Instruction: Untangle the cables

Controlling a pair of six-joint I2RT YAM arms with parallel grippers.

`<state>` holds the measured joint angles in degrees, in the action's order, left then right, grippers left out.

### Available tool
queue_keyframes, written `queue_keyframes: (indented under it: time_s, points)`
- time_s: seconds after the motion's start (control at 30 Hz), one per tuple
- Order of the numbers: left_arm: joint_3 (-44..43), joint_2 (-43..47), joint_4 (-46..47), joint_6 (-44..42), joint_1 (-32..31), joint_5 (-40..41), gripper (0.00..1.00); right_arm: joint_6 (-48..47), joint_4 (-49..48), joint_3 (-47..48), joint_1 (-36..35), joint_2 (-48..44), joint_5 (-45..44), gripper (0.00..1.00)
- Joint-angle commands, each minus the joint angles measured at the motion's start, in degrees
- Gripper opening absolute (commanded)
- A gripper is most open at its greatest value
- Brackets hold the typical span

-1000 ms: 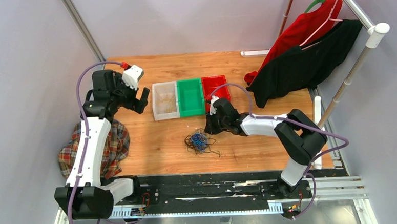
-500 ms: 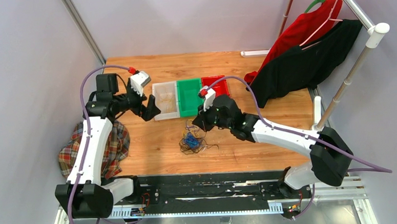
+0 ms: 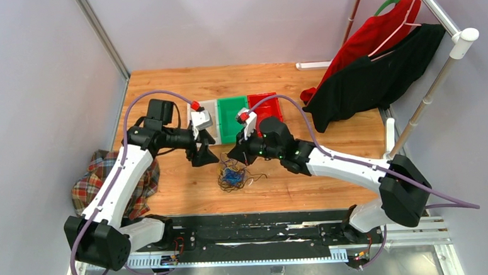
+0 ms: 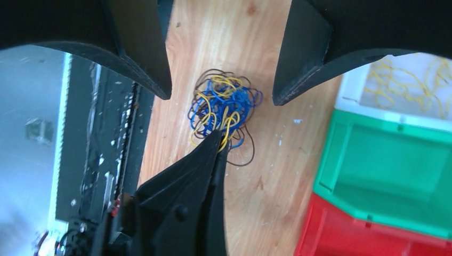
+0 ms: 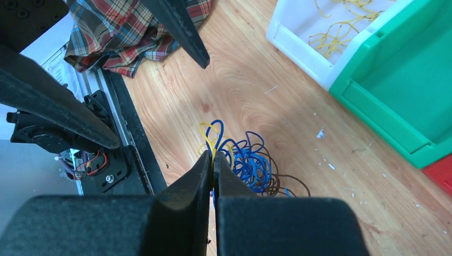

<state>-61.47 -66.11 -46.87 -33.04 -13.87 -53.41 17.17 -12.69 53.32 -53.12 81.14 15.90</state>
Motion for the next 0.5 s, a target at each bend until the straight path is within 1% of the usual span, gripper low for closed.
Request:
queue_keyframes:
  time_s: [0.0, 0.03, 0.07, 0.27, 0.33, 0.4, 0.47]
  points:
    - [0.7, -0.6, -2.0, -11.0, -0.9, -4.1, 0.65, 0.8, -1.9, 2.2, -0.9, 1.9, 3.6, 0.01]
    - [0.9, -0.7, -2.1, -12.3, -1.2, -3.9, 0.61, 1.0, -2.0, 2.3, -0.9, 2.2, 3.9, 0.01]
    - [1.0, -0.9, -2.1, -13.1, -1.5, -3.4, 0.60, 1.2, -2.1, 2.4, -1.0, 2.5, 4.1, 0.01]
    - [1.3, -3.4, -3.9, -17.4, -4.4, 0.3, 0.59, 2.7, -3.2, 3.4, -1.0, 4.6, 6.3, 0.01]
    - [1.6, -4.2, -4.5, -18.4, -5.1, 1.2, 0.57, 3.5, -3.4, 3.3, -0.9, 5.0, 6.3, 0.00]
    - [2.0, -4.7, -4.7, -19.0, -5.4, 1.7, 0.53, 4.2, -4.5, 2.8, -0.8, 5.0, 6.2, 0.01]
    - [2.2, -5.1, -4.8, -19.5, -5.7, 2.9, 0.46, 4.6, -5.3, 2.3, -0.9, 5.1, 6.2, 0.01]
